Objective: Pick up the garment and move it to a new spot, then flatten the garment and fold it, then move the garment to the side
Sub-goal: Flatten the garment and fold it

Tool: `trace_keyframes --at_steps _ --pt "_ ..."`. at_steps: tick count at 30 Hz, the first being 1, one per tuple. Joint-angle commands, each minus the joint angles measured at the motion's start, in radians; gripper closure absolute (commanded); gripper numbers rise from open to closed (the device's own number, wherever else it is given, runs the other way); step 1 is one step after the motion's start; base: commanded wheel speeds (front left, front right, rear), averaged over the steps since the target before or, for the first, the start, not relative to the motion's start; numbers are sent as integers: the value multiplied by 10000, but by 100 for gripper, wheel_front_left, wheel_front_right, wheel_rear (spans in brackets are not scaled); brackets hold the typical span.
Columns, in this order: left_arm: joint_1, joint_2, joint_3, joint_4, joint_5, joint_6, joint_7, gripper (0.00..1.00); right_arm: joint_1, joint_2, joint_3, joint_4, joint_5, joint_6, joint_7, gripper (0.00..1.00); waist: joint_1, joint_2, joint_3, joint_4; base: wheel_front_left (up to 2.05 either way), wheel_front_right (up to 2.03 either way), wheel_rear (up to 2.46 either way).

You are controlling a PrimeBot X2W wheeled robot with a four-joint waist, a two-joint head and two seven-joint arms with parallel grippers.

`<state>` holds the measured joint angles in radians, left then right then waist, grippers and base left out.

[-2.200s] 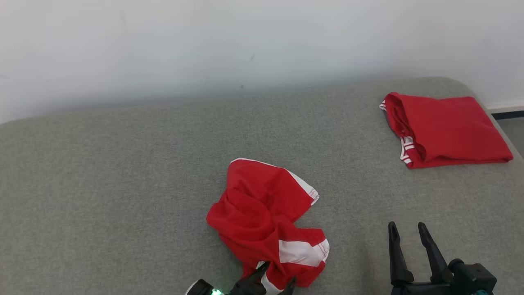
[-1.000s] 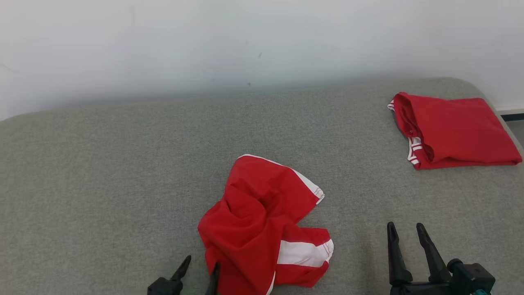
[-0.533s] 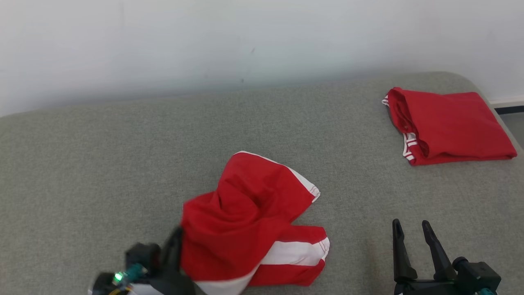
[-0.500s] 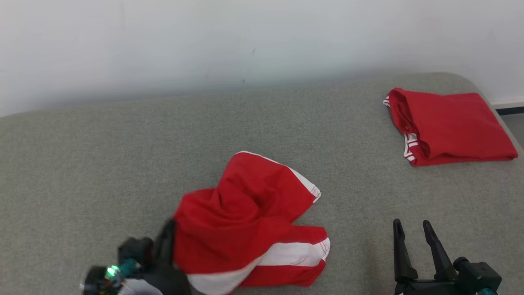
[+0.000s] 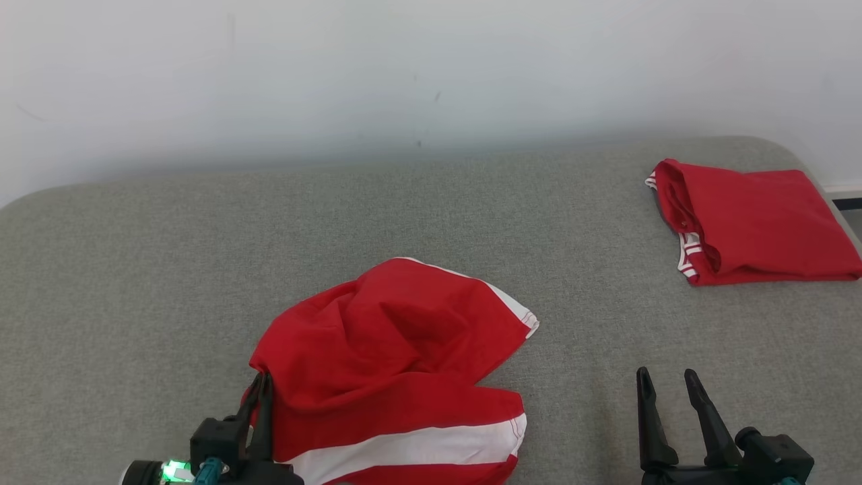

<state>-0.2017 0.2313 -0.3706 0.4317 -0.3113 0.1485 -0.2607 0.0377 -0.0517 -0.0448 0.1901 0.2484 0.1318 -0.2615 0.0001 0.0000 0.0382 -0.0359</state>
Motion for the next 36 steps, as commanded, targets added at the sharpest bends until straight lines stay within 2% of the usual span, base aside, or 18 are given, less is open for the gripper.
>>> trace_keyframes --at_steps 1,6,14,17,20,22,28,36 --pt "34 -100 110 9 -62 11 -40 0 13 25 11 23 72 -27 -48 0 -1 0 -76 33 0 0 0" --pt "285 -168 758 -837 -55 96 -48 0 193 30 15 151 38 -27 -48 0 -1 0 -257 205 0 0 0" --pt "1483 237 2076 -2672 625 315 -47 0 326 24 285 386 88 -27 5 0 -1 0 -535 609 0 0 0" --pt "2000 426 2341 -3311 738 13 -47 0 374 22 408 512 176 -27 144 0 -1 0 -602 806 0 0 0" --pt "2559 670 2429 -3636 689 -513 -48 0 380 21 604 636 255 -27 316 0 -1 0 -662 960 0 0 0" --pt "2779 778 2584 -3607 763 -584 -48 0 385 19 725 701 282 -27 433 0 -1 0 -684 1050 0 0 0" --pt "3135 442 2881 -3715 671 -682 -48 0 295 -28 1226 895 381 -27 914 0 -1 0 -701 1315 0 0 0" --pt "2919 1 2879 -3475 860 -1026 -49 0 -2 -63 1779 1593 400 -27 2011 0 -1 0 -692 1615 0 0 0"
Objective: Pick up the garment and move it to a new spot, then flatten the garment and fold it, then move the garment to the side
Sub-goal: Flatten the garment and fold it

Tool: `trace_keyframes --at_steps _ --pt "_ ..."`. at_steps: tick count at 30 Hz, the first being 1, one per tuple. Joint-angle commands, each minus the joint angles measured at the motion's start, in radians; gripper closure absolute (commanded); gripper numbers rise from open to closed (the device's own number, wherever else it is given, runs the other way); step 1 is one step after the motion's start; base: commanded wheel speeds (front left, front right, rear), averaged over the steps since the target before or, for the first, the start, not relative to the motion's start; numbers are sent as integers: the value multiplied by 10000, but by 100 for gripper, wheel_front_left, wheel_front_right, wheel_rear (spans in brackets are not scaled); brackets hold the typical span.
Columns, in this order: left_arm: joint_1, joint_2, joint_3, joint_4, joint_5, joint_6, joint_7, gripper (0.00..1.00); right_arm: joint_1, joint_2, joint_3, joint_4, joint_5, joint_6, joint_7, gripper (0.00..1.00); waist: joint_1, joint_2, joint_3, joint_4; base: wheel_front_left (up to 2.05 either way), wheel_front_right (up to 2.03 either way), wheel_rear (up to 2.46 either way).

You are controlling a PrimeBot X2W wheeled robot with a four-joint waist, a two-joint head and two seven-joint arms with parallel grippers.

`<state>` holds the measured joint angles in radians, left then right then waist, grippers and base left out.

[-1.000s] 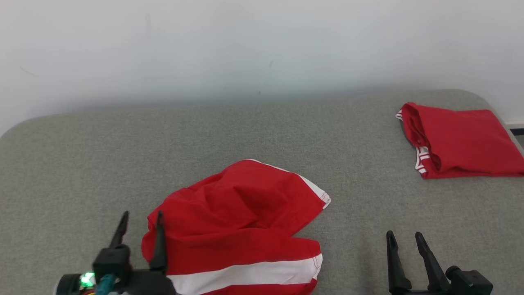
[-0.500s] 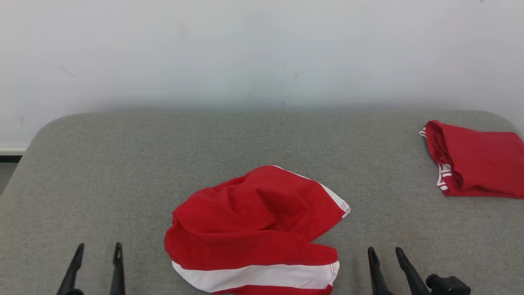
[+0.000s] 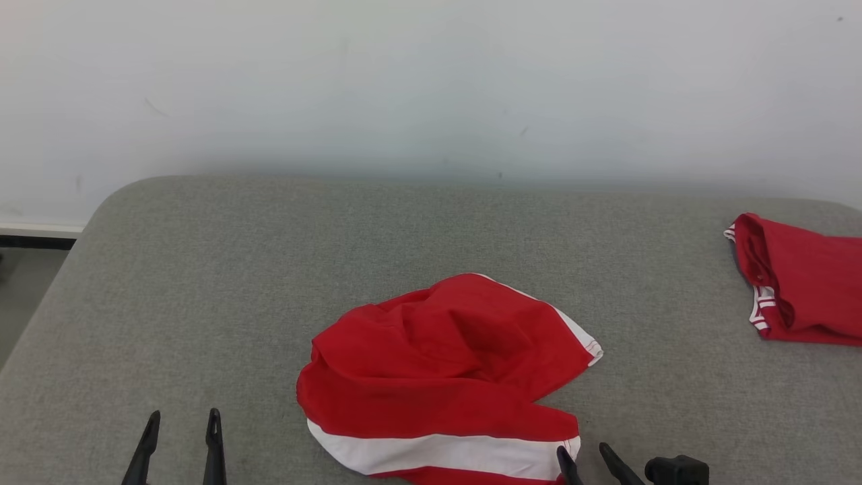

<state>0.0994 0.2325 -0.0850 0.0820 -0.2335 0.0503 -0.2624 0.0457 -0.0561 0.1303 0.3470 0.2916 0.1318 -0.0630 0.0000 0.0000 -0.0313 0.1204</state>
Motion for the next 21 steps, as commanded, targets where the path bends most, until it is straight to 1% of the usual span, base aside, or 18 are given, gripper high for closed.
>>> trace_keyframes --at_steps 1,6,7,8,9,10,11,14,16,21 --pt "-123 -58 18 52 109 -55 -32 0 -108 -16 58 117 -15 -27 82 0 0 0 2 72 0 0 0" --pt "-247 -303 44 163 228 -206 -32 0 -398 -4 210 809 -120 -27 274 0 0 0 53 121 0 0 0" --pt "-245 -337 57 200 249 -222 -32 0 -486 3 236 982 -135 -27 234 4 0 0 66 118 0 0 0" --pt "-262 -366 75 238 267 -256 -32 0 -609 9 253 1161 -110 -27 162 20 0 0 80 114 0 0 0" --pt "-262 -366 75 238 267 -256 -32 0 -609 9 253 1161 -110 -27 162 20 0 0 80 114 0 0 0" --pt "-297 -389 103 263 271 -310 -32 0 -745 11 276 1361 -76 -27 81 57 0 0 94 110 0 0 0" --pt "-335 -412 131 295 289 -324 -32 0 -856 15 299 1549 -49 -27 -2 99 0 0 104 106 0 0 0" --pt "-392 -464 236 442 338 -504 -32 0 -1166 15 364 2105 2 -27 -316 100 0 0 118 91 0 0 0" --pt "-419 -507 385 514 397 -596 -32 0 -1455 -195 182 2395 62 -27 -789 100 0 0 112 42 0 0 0" --pt "-298 -650 604 497 468 -644 -32 0 -1613 -885 -489 2503 172 -27 -1268 100 0 0 79 -127 0 0 0"
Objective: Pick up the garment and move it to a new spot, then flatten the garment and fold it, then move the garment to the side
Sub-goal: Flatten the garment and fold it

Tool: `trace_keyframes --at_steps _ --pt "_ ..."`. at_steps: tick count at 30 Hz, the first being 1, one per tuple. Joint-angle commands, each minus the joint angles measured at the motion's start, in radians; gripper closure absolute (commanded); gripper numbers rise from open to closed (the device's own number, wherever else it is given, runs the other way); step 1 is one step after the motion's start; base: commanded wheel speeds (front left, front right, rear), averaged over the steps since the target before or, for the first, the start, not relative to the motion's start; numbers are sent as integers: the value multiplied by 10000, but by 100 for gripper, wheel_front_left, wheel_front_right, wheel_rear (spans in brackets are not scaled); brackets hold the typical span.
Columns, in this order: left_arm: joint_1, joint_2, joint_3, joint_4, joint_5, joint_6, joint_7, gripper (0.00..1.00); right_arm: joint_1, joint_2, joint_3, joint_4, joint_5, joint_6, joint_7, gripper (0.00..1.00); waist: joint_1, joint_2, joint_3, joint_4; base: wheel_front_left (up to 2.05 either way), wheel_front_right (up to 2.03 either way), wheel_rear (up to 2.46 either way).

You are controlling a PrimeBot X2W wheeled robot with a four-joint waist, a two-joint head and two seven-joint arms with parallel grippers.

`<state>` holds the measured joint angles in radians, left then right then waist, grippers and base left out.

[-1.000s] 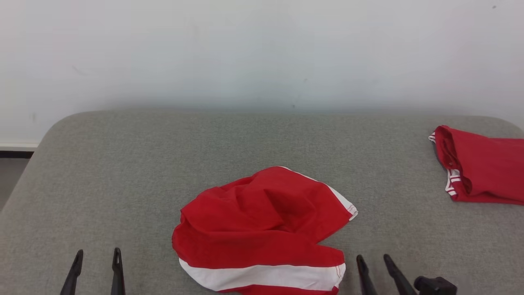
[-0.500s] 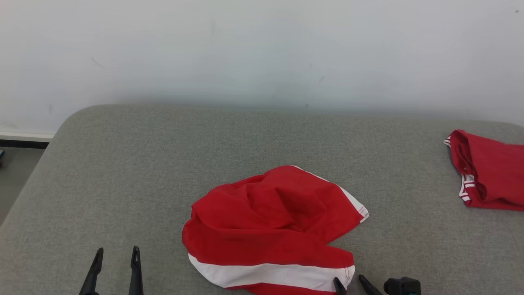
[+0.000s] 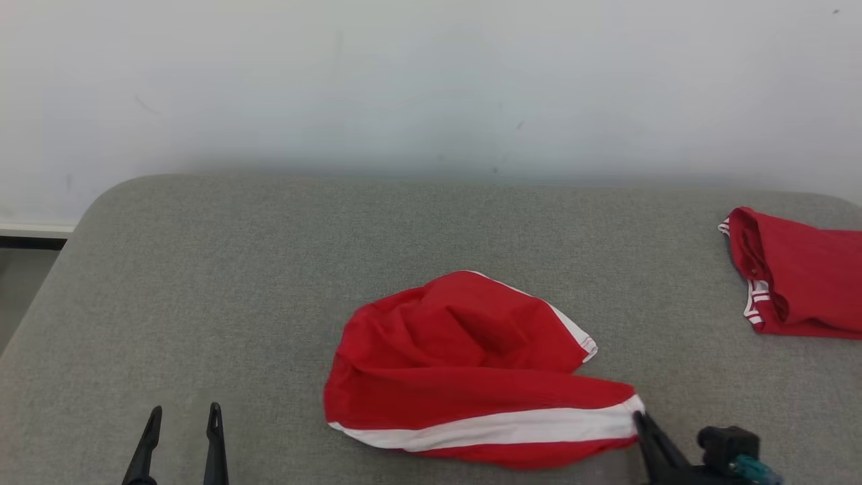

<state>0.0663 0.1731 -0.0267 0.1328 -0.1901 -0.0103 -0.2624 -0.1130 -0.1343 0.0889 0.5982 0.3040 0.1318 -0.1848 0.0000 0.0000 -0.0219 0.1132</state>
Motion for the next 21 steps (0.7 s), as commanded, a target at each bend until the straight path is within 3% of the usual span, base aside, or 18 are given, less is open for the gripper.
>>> trace_keyframes --at_steps 1,7,12,13,14,21 --pt "61 -86 39 -11 52 -53 -32 0 -21 -283 -254 -38 77 -27 -89 100 0 0 -23 -94 0 0 0" --pt "36 -272 120 68 183 -181 -32 0 253 -1276 -1074 -253 277 -27 117 100 0 0 -38 -261 0 0 0" --pt "5 -365 185 207 282 -332 -32 0 305 -1495 -1206 -404 415 -27 207 100 0 0 -67 -399 0 0 0" --pt "-17 -383 184 245 294 -384 -32 0 293 -1475 -1201 -452 376 -27 167 19 0 0 -78 -415 0 0 0" --pt "-34 -388 177 301 304 -415 -32 0 295 -1428 -1185 -493 363 -27 129 0 0 0 -91 -426 0 0 0" --pt "-13 -473 -144 785 443 -730 -32 0 612 -1291 -1281 -960 209 -27 -329 0 0 0 -158 -464 0 0 0"
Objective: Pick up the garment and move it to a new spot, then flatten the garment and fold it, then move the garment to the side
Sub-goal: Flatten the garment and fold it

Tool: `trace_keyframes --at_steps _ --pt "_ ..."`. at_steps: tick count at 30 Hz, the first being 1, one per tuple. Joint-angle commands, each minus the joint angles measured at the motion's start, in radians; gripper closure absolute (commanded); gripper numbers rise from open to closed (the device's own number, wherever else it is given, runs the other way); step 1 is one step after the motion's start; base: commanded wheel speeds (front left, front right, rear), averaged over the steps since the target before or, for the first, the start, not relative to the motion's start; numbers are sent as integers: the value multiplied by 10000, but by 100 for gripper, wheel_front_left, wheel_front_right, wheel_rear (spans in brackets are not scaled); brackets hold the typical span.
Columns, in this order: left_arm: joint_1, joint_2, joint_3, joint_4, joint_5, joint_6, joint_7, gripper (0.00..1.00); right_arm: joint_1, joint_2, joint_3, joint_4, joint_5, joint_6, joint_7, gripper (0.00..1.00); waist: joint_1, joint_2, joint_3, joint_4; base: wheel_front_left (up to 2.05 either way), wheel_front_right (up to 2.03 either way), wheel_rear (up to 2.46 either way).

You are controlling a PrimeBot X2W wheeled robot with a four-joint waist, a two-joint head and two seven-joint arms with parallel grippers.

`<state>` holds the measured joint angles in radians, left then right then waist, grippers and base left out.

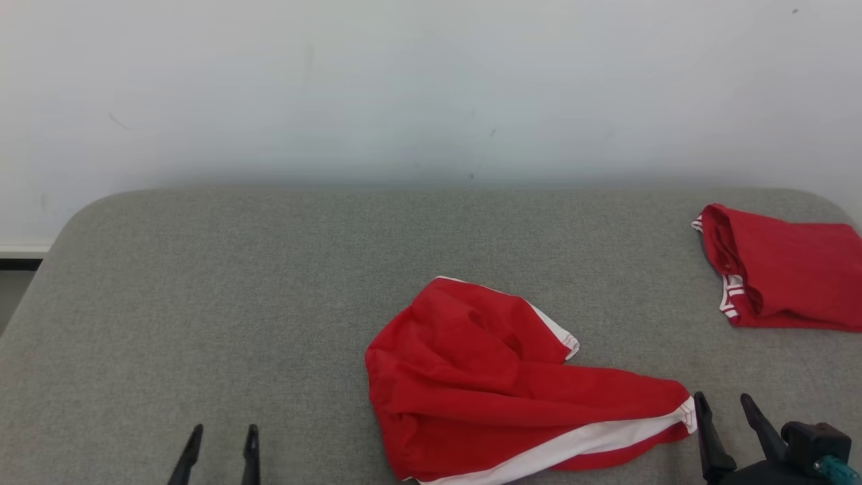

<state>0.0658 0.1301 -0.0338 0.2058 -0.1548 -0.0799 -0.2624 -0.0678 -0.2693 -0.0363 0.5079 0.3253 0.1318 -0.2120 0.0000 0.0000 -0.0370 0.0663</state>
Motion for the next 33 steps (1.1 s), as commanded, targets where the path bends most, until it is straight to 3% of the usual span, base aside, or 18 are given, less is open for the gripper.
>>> trace_keyframes --at_steps 1,7,21,33 --pt "24 -71 -199 180 90 -102 -32 0 236 80 -52 -157 -7 -27 -113 0 0 0 -9 9 0 0 0" --pt "-31 -152 -1350 1343 41 -434 -32 0 686 258 -116 -516 -67 -27 -144 0 0 0 80 -84 0 0 0" --pt "-1455 -123 -4196 3471 -1195 -491 -32 0 67 260 446 -372 -81 -27 216 0 0 0 580 -529 0 0 0" --pt "-2423 6 -4878 4364 -1916 -492 -33 0 -621 152 815 390 58 -27 172 0 0 0 849 -673 0 0 0"
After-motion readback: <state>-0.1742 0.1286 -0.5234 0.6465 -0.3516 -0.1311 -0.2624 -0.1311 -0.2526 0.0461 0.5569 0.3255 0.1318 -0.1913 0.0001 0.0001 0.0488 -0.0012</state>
